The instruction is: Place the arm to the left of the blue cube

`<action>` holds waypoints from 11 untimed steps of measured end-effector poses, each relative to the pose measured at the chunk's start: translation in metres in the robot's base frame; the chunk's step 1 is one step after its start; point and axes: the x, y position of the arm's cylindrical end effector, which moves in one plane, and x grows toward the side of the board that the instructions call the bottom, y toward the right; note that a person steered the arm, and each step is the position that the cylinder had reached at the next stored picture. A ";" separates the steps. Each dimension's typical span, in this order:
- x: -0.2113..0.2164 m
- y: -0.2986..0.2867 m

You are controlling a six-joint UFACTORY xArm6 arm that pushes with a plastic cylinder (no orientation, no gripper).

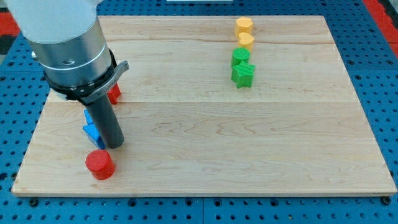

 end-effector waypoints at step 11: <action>-0.016 -0.083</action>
